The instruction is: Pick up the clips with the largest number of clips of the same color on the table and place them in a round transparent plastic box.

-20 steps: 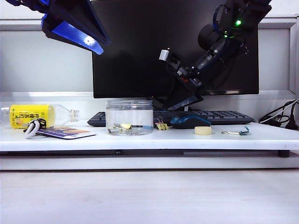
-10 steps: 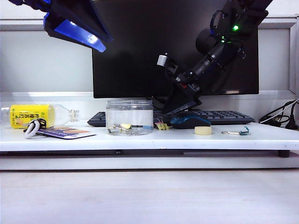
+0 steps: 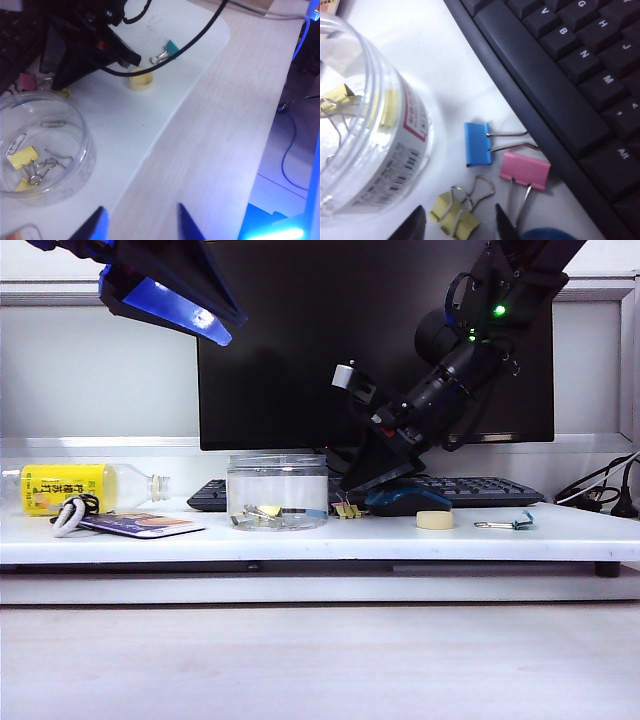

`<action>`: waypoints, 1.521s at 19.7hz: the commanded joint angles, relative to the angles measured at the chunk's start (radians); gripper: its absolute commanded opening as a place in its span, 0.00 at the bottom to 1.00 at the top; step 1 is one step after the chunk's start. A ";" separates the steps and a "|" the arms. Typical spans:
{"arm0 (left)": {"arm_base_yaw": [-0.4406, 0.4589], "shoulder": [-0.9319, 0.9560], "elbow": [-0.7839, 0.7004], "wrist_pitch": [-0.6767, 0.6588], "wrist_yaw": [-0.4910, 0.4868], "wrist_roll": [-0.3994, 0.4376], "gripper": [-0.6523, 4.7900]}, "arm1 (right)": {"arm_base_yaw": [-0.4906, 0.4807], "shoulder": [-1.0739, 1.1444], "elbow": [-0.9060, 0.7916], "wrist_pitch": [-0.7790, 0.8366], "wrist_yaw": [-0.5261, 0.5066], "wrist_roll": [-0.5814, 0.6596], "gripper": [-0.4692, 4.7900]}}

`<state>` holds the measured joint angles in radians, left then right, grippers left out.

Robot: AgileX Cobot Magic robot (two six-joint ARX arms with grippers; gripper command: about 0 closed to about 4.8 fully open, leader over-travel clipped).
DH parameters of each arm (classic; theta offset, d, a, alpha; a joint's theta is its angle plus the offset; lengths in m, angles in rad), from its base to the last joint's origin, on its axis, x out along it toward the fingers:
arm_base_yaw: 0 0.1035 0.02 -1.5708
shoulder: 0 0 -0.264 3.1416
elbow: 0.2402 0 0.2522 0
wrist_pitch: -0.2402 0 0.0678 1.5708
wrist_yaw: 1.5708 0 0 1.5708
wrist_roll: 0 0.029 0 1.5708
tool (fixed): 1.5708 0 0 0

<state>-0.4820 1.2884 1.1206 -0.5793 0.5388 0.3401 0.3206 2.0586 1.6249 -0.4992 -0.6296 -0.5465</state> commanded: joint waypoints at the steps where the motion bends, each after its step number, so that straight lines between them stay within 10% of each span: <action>1: -0.001 -0.003 0.003 0.020 0.007 0.001 0.47 | 0.006 0.000 0.004 0.011 -0.003 -0.003 0.43; 7: -0.001 -0.003 0.003 0.019 0.004 0.001 0.47 | 0.029 0.010 0.004 0.033 0.002 0.002 0.39; 15: -0.001 -0.003 0.003 0.012 0.004 0.001 0.47 | 0.029 0.010 0.004 0.046 0.056 0.004 0.09; 25: -0.001 -0.003 0.003 0.013 -0.010 0.001 0.47 | 0.029 0.005 0.156 -0.084 0.055 0.027 0.09; 30: 0.000 -0.003 0.003 0.013 -0.164 -0.001 0.47 | 0.048 -0.011 0.291 -0.218 -0.007 0.046 0.09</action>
<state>-0.4820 1.2884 1.1206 -0.5728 0.3985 0.3401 0.3584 2.0670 1.9121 -0.7036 -0.6075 -0.5175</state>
